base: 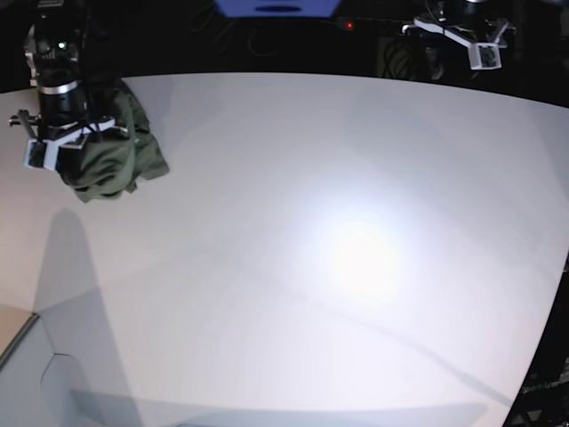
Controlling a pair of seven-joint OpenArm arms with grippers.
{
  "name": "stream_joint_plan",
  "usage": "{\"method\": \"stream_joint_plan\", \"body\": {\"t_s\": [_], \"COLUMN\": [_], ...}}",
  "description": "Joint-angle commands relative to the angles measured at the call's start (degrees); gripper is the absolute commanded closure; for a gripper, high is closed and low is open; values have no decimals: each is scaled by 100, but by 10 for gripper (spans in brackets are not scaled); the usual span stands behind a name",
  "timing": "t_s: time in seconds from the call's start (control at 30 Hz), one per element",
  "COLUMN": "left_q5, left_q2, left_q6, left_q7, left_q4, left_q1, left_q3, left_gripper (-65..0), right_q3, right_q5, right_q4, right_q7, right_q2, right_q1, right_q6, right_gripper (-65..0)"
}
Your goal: Layout the t-shirt on the table in an organized manner, then fold the t-shirt properly
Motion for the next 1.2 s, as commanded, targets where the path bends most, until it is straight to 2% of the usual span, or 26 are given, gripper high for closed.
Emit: {"method": "stream_joint_plan", "body": {"t_s": [0.0,0.17,0.43,0.57,0.7,0.9,1.07,1.17], "left_q5": [-18,-18,-18,-18,-18,-18,-18,-18], "left_q2": [-17,-17,9,36,36,0,-8,-8], "left_q6": [1,1,1,1,1,1,1,1], "left_q7": [-122,-122,-122,-122,-122,-122,-122,-122], "left_q4": [99,125,494,635,705,705,705,705], "left_q1": [68,7,-29,-29,-37,-81,-240,-354], "left_q3": [-20,-11,-196,-504,-794,-1128,-1216,-1277], "left_gripper": [-370,-370,-370,-370,-370,-370,-370,-370], "right_q3": [21,-59,-903,-1272,-1659,-1685,-1694,-1703], "right_q5": [-5,-14,-23,-23,-23,-32,-32,-32], "right_q4": [149,131,113,113,96,87,69,69], "right_q7": [200,103,-1347,-1646,-1672,-1681,-1716,-2103], "right_q2": [55,20,-15,-279,-534,-1079,-1404,-1606], "right_q1": [158,1213,3947,5116,5925,6778,7314,7622], "right_q6": [6,6,6,6,-21,-29,-38,-38], "right_gripper": [0,0,0,0,0,0,0,0]}}
